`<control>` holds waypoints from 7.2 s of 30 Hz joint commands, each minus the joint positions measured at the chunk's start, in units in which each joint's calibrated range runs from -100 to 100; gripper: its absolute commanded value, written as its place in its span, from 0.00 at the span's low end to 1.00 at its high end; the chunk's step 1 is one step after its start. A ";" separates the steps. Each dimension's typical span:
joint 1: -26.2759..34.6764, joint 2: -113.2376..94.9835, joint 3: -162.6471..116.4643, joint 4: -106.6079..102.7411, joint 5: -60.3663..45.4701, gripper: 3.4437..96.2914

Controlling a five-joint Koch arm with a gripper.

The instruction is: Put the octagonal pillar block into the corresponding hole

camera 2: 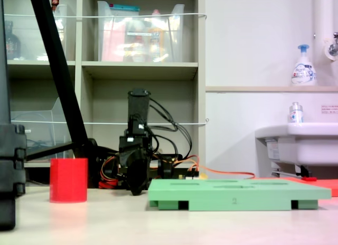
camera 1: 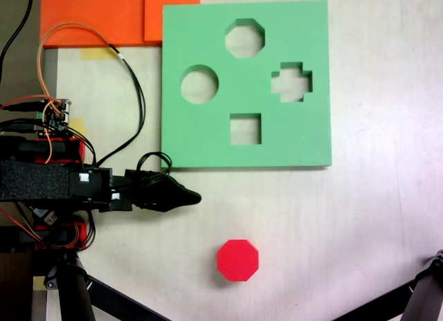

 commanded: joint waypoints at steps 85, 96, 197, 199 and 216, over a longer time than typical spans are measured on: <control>-14.26 91.91 125.84 -98.32 29.55 0.87; -14.11 97.35 128.63 -96.49 29.65 0.87; 14.41 40.23 102.41 -106.12 64.03 0.38; 16.36 41.91 100.72 -104.10 66.86 0.38; 23.10 73.61 112.08 -75.02 73.89 0.39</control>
